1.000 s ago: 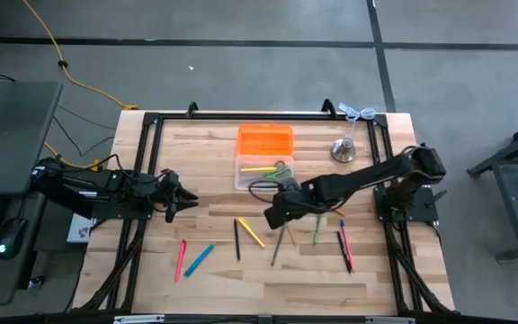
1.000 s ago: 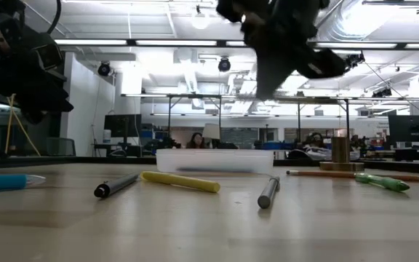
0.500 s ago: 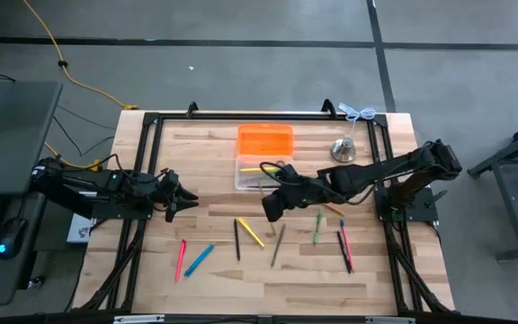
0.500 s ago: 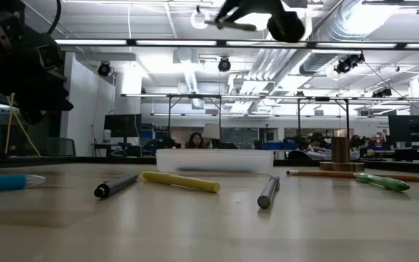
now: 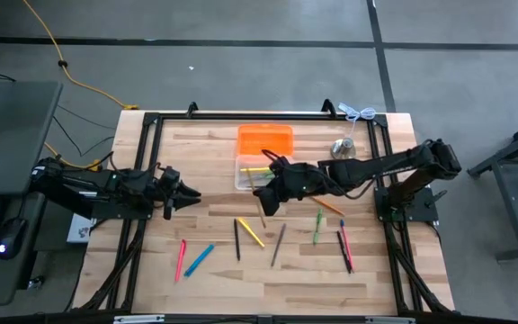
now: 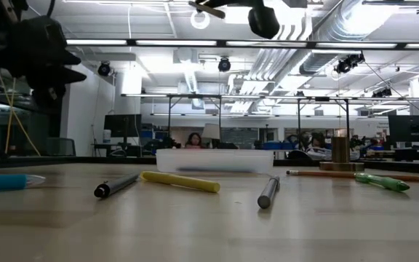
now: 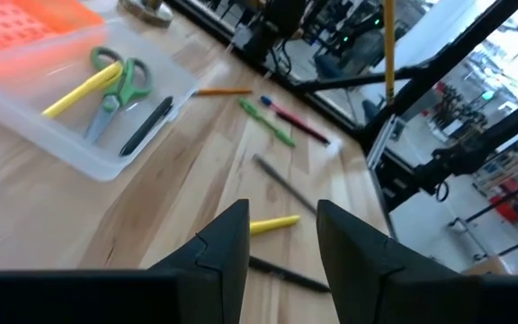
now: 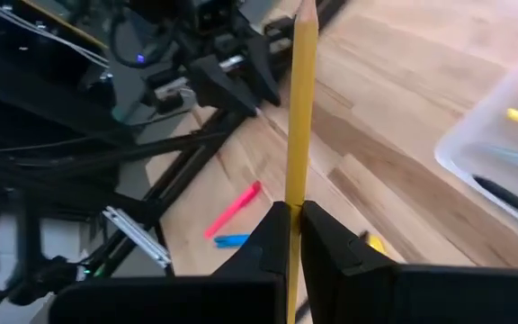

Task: Pick & place school supplies into a supply box
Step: Put the yellow pencil into the orange supply box

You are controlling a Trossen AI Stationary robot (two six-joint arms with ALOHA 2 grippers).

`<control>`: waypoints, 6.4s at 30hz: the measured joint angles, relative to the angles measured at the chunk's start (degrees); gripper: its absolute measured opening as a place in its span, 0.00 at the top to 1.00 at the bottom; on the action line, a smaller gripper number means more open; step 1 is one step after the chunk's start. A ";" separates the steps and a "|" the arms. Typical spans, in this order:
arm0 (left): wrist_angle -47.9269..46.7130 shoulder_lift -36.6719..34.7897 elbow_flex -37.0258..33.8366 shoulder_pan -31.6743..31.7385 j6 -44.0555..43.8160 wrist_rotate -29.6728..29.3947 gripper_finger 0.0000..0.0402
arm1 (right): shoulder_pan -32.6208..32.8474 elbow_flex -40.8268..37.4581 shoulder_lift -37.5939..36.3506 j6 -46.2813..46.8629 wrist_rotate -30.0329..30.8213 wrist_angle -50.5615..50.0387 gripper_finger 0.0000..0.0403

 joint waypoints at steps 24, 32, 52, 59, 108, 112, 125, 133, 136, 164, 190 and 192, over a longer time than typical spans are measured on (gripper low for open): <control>1.37 -0.02 0.00 0.00 0.06 -0.24 0.60 | -10.84 -0.02 0.00 -7.50 -29.67 31.11 1.00; 3.72 0.00 0.00 0.01 0.10 -0.20 0.60 | -11.86 -0.02 -0.02 -7.38 -37.04 40.99 1.00; 3.71 0.00 0.00 0.01 0.25 -0.17 0.60 | -8.22 -0.02 -0.04 -13.50 -47.78 54.16 1.00; 3.71 0.00 0.00 0.01 0.25 -0.17 0.60 | -7.57 -0.02 -0.04 -14.98 -48.81 55.77 1.00; 3.77 0.00 0.00 -0.01 0.23 -1.56 0.60 | -7.13 -0.02 -0.02 -42.27 -1.30 13.86 1.00; 3.77 0.00 0.00 0.01 0.22 -1.70 0.60 | -7.13 -0.02 -0.02 -44.20 2.47 11.86 1.00; 3.77 0.00 0.00 0.01 0.22 -1.70 0.60 | -7.13 0.00 -0.02 -48.23 10.74 7.55 1.00; 9.13 -0.02 0.00 0.00 0.33 -3.98 0.60 | -7.13 0.00 -0.02 -47.47 9.90 7.87 1.00; 12.82 -0.02 0.00 0.01 2.14 -5.62 0.60 | -7.14 0.00 -0.02 -45.80 7.93 8.45 1.00; 29.75 18.85 10.45 0.01 12.28 -5.14 0.60 | -6.83 0.04 4.93 -32.12 -10.14 26.19 1.00; 29.25 40.20 27.38 0.05 20.39 -2.51 0.60 | -3.90 0.04 4.96 -28.38 -11.52 26.46 1.00; 29.25 40.94 27.88 0.05 21.08 -2.45 0.60 | -3.62 0.04 4.96 -28.38 -11.52 26.46 1.00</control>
